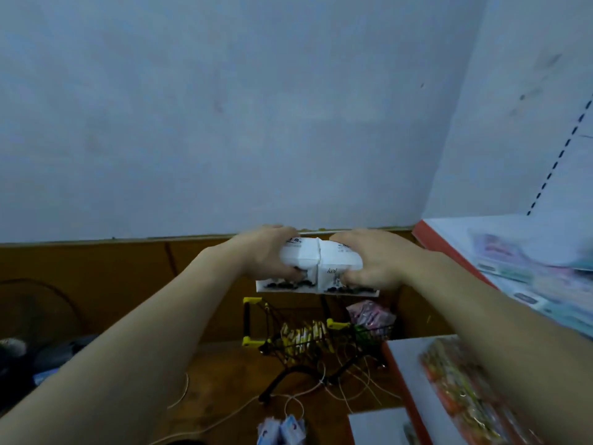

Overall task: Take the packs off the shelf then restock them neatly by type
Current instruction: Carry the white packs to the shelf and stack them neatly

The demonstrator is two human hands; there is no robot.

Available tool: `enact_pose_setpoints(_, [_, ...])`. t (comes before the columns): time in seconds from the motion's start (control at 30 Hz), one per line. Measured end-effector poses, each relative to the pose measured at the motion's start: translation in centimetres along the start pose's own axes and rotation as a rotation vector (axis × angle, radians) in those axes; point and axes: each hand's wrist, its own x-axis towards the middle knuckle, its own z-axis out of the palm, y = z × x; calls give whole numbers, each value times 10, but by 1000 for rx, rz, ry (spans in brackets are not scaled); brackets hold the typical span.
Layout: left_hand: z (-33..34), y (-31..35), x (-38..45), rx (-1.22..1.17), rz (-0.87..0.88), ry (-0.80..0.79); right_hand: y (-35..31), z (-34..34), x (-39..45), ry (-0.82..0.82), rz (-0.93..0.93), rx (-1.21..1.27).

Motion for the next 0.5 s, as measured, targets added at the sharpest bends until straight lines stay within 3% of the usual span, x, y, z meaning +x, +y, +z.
enact_pose_setpoints(0.3, [-60, 58, 18, -77, 252, 79, 3, -70, -75, 107, 203, -22])
enact_pose_setpoints(0.5, [-82, 122, 28, -113, 477, 55, -10, -100, -156, 117, 462, -39])
